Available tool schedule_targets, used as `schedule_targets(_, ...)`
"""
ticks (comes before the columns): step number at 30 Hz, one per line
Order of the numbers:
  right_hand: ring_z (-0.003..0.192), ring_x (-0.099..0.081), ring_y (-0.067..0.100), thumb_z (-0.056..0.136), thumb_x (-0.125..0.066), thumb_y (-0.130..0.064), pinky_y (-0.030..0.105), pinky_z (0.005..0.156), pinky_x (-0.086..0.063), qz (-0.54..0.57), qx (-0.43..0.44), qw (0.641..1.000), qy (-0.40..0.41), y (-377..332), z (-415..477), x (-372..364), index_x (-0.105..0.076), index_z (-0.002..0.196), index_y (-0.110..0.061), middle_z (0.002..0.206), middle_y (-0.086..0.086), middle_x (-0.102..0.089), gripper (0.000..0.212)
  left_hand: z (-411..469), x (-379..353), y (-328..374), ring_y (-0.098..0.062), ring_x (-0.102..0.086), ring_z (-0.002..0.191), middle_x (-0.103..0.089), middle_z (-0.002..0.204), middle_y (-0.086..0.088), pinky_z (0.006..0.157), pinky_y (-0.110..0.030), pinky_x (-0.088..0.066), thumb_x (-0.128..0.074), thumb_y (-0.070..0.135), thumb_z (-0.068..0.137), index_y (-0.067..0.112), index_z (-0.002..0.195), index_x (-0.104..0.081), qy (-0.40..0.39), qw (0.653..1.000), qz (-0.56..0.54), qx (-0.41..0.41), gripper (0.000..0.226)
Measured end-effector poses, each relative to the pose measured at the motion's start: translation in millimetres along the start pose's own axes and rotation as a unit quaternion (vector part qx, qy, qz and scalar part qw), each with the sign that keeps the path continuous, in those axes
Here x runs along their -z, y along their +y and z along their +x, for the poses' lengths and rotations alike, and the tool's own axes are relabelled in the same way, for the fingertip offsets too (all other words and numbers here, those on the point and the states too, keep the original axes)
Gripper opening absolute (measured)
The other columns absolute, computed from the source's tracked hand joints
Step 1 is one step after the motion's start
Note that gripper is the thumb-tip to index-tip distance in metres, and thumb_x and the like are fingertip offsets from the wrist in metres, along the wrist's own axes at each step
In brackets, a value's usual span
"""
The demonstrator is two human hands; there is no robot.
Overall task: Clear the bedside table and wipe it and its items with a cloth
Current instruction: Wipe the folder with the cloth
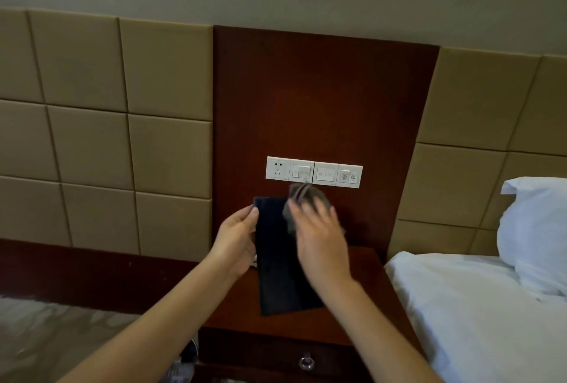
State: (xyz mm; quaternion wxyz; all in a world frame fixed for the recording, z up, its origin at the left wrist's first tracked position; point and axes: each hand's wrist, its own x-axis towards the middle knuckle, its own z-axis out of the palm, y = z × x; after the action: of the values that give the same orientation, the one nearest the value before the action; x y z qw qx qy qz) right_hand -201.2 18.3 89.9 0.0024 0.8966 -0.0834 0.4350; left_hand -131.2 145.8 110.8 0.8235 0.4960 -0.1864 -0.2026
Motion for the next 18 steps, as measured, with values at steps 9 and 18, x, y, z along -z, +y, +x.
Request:
schedule_targets(9, 0.125, -0.051, 0.028, 0.073, -0.076, -0.001, 0.045, 0.101, -0.045, 0.056, -0.008, 0.997, -0.046, -2, -70, -14, -0.062, 0.125, -0.014, 0.13, 0.002, -0.059, 0.056, 16, 9, 4, -0.026, -0.055, 0.108, -0.061, 0.112, -0.007, 0.095, -0.048, -0.045, -0.04, 0.018, 0.101, 0.015, 0.111, -0.06, 0.106, 0.991, -0.079, 0.016, 0.023)
schedule_targets(18, 0.143, -0.021, 0.023, 0.097, -0.045, -0.01, 0.046, 0.117, -0.023, 0.129, -0.106, 0.986, -0.014, 2, 10, 2, -0.042, 0.141, -0.015, 0.149, 0.001, -0.039, 0.044, -1, -18, -16, -0.023, -0.065, 0.094, -0.068, 0.102, -0.008, 0.069, -0.031, -0.052, -0.041, 0.016, 0.1, 0.011, 0.115, -0.062, 0.001, 0.999, 0.028, -0.027, 0.026)
